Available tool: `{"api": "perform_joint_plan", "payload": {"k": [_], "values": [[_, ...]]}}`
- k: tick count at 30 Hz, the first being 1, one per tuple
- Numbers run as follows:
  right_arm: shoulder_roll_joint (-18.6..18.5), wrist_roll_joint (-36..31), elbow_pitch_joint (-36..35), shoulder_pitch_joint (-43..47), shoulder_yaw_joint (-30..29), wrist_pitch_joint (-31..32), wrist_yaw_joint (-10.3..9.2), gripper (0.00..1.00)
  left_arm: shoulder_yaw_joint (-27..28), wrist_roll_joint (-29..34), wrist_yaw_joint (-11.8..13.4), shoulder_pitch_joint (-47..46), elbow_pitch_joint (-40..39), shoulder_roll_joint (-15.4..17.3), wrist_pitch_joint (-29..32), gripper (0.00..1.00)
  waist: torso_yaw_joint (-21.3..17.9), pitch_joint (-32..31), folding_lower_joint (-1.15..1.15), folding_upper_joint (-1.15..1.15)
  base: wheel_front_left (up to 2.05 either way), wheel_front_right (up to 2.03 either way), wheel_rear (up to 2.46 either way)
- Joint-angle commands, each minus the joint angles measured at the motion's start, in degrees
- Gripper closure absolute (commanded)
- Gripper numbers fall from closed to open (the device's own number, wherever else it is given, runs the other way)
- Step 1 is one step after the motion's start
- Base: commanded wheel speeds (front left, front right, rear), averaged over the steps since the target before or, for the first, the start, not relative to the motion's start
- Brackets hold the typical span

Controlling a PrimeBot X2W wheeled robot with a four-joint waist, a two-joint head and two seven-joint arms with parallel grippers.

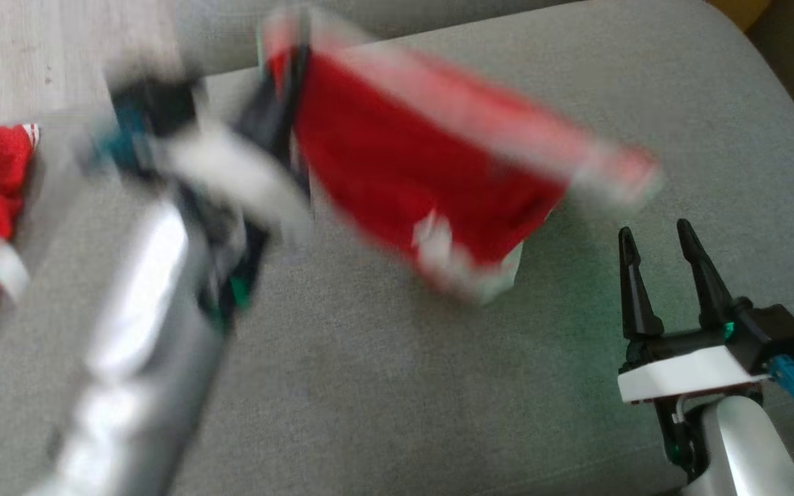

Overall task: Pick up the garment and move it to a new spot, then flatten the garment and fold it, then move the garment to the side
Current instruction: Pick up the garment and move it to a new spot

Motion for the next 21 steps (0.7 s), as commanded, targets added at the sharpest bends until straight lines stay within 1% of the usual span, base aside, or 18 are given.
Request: {"api": "perform_joint_plan", "payload": {"k": [1, 4, 5, 8, 13, 18, 19, 20, 21], "values": [[-0.2, 0.4, -1.8, -0.1, 0.8, -0.7, -0.04, 0.00, 1.8, -1.1, 0.5, 3.0, -0.4, 0.7, -2.5, 1.00, 0.2, 0.8, -0.01, 0.00, 0.00, 0.00, 0.00], [-0.2, 0.3, -1.9, -0.4, 0.3, -0.7, -0.04, 0.00, 2.0, -2.2, 0.8, 11.1, 3.0, -0.3, -7.1, 1.00, 0.3, 1.6, -0.01, 0.00, 0.00, 0.00, 0.00], [-0.2, 0.2, -2.2, -0.5, -0.1, -0.7, -0.04, 0.00, 2.1, -2.8, 0.9, 14.9, 5.1, -1.1, -9.8, 1.00, 0.7, 2.0, -0.01, 0.00, 0.00, 0.00, 0.00], [-0.2, 0.0, -2.3, -0.5, -0.4, -0.7, -0.04, 0.00, 3.4, -4.2, 1.4, 18.7, 7.4, -2.3, -13.6, 1.00, 1.3, 2.3, -0.01, 0.00, 0.00, 0.00, 0.00], [-0.2, -0.3, -2.1, -0.5, -0.6, -0.7, -0.04, 0.00, 3.4, -4.2, 1.2, 21.0, 10.4, -2.5, -16.5, 1.00, 2.5, 2.2, -0.01, 0.00, 0.00, 0.00, 0.00], [-0.2, -0.9, -1.8, -0.7, -0.7, -0.7, -0.04, 0.00, 3.0, -4.4, 0.8, 20.7, 11.9, -2.9, -17.5, 1.00, 3.3, 1.9, -0.01, 0.00, 0.00, 0.00, 0.00], [-0.2, -0.9, -1.6, -0.7, -0.6, -0.7, -0.04, 0.00, 2.7, -4.4, 0.7, 20.6, 12.1, -2.9, -17.5, 0.92, 3.4, 1.9, -0.01, 0.00, 0.00, 0.00, 0.00], [-0.2, -1.0, -1.5, -0.8, -0.5, -0.7, -0.04, 0.00, 2.4, -4.1, 0.6, 20.4, 12.2, -2.9, -17.7, 0.70, 3.5, 1.8, -0.01, 0.00, 0.00, 0.00, 0.00], [-0.2, -1.1, -1.4, -0.8, -0.4, -0.7, -0.04, 0.00, 2.3, -3.8, 0.6, 20.4, 12.3, -2.8, -18.1, 0.38, 3.6, 1.6, -0.01, 0.00, 0.00, 0.00, 0.00]]}}
